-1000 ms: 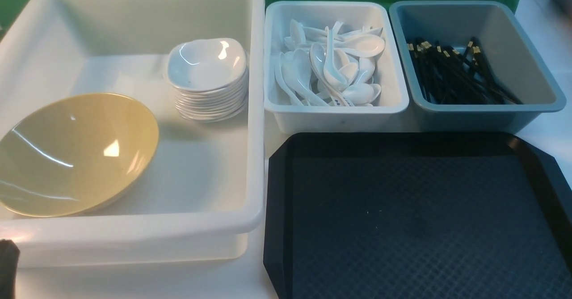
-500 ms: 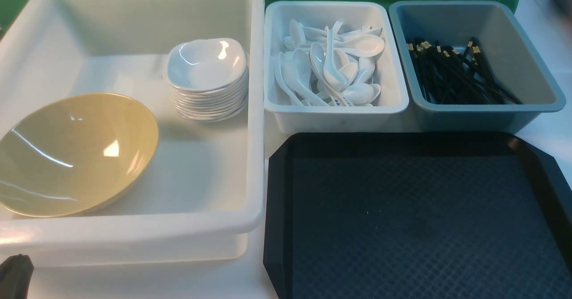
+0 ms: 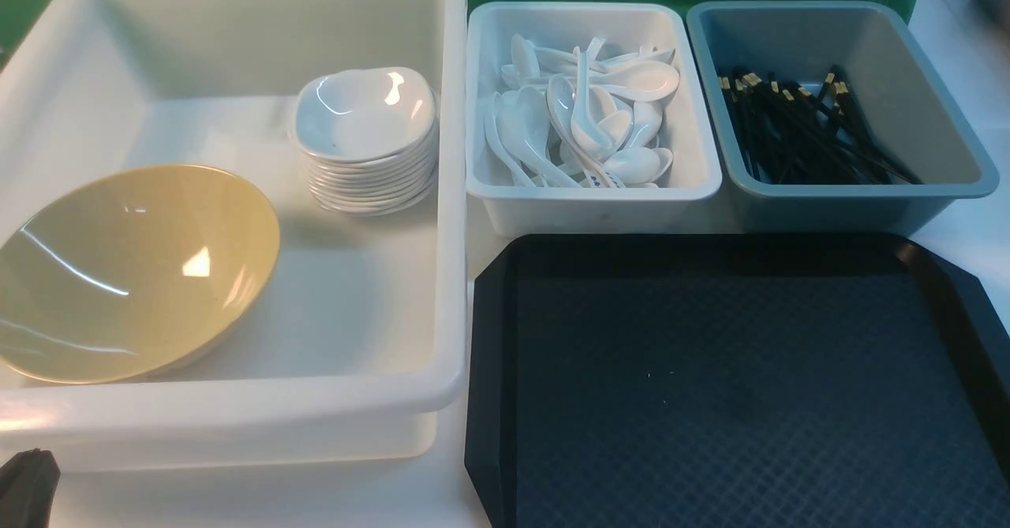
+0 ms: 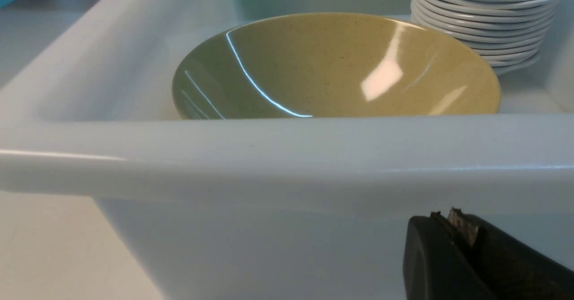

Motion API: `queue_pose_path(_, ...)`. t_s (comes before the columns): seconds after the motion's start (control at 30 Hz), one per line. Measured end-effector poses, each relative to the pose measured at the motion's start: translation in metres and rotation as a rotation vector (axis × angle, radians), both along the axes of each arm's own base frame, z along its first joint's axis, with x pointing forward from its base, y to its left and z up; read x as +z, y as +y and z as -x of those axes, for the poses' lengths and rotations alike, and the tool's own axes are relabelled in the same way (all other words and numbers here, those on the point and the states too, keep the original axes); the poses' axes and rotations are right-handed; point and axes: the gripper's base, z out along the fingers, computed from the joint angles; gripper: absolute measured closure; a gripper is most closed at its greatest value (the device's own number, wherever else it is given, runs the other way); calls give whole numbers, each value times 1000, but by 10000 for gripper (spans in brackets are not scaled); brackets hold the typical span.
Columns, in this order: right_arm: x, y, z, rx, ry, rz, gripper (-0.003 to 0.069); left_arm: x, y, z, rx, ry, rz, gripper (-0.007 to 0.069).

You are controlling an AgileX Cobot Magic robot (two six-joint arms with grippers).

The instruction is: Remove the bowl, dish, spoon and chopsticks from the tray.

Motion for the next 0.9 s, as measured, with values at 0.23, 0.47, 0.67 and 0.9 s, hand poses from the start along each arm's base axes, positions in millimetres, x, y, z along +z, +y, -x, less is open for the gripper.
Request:
queue_pose_path(0.23,0,0,0,0,0,0,558,0,0,0,0,0,1,633)
queue_pose_path(0.47,0,0,0,0,0,0,548,0,0,0,0,0,2,633)
queue_pose_path(0.67,0,0,0,0,0,0,544,0,0,0,0,0,2,633)
queue_pose_path(0.9,0,0,0,0,0,0,536,0,0,0,0,0,2,633)
